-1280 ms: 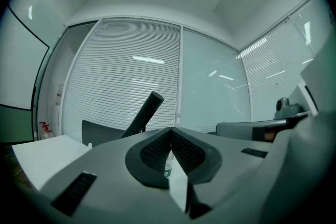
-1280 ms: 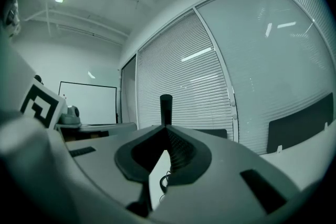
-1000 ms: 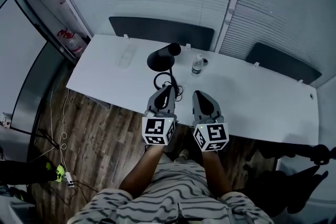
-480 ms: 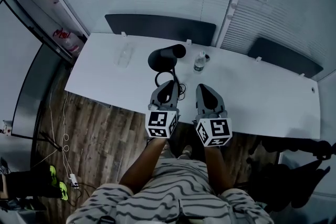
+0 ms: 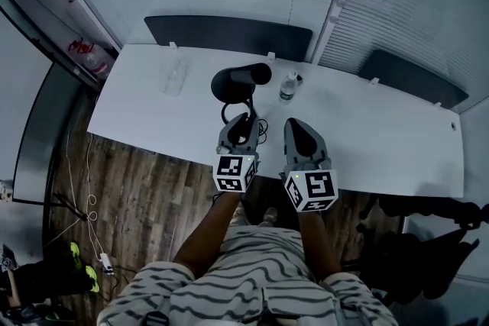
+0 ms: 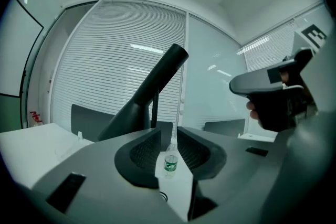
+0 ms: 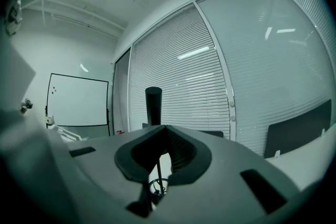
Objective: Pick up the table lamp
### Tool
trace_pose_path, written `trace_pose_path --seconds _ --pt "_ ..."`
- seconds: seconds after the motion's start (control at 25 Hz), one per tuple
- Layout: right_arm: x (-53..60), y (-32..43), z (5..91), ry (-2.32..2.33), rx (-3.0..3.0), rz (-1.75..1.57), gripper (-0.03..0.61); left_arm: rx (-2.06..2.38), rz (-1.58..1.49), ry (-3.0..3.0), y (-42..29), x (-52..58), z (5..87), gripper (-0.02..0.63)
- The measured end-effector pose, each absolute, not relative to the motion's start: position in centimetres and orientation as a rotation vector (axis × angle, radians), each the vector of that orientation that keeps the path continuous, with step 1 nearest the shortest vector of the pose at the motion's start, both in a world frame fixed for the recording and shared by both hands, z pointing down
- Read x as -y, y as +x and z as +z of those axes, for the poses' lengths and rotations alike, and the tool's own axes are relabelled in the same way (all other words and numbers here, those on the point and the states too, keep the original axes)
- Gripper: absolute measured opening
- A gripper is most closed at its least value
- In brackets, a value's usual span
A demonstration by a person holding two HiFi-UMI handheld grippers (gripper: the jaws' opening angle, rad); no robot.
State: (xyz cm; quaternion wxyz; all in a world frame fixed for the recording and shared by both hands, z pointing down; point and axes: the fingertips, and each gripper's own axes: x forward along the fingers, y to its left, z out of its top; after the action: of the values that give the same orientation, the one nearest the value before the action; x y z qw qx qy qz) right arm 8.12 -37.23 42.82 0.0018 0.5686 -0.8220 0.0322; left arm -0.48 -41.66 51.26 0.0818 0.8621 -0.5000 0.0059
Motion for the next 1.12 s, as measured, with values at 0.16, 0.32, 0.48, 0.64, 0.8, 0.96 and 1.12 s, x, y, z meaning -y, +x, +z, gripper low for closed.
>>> trace_pose_path --seconds 0.16,0.32,0.48,0.64,0.8,0.96,1.12 --pt "37.7 8.5 42.6 1.798 2.565 0.088 0.011 1.494 -0.009 2.575 -0.5 42.8 53.0 0.120" --pt "38.2 8.9 42.6 1.805 2.556 0.082 0.011 1.525 0.031 2.569 -0.5 44.0 55.0 0.120" --pt "38.6 9.1 42.9 1.804 2.552 0.087 0.012 1.562 0.099 2.561 -0.8 45.4 57.0 0.118" --pt "39.0 9.2 43.0 1.800 2.556 0.082 0.012 1.548 0.073 2.549 -0.7 46.8 57.6 0.100" --pt "39.3 9.0 43.5 1.794 2.549 0.097 0.011 1.530 0.081 2.551 -0.7 47.4 58.1 0.098" --pt "39.7 9.1 43.7 1.799 2.540 0.101 0.011 1.524 0.083 2.566 -0.5 48.0 57.6 0.080" --pt "39.7 9.2 43.6 1.807 2.535 0.102 0.012 1.512 0.114 2.588 -0.1 48.3 57.6 0.065"
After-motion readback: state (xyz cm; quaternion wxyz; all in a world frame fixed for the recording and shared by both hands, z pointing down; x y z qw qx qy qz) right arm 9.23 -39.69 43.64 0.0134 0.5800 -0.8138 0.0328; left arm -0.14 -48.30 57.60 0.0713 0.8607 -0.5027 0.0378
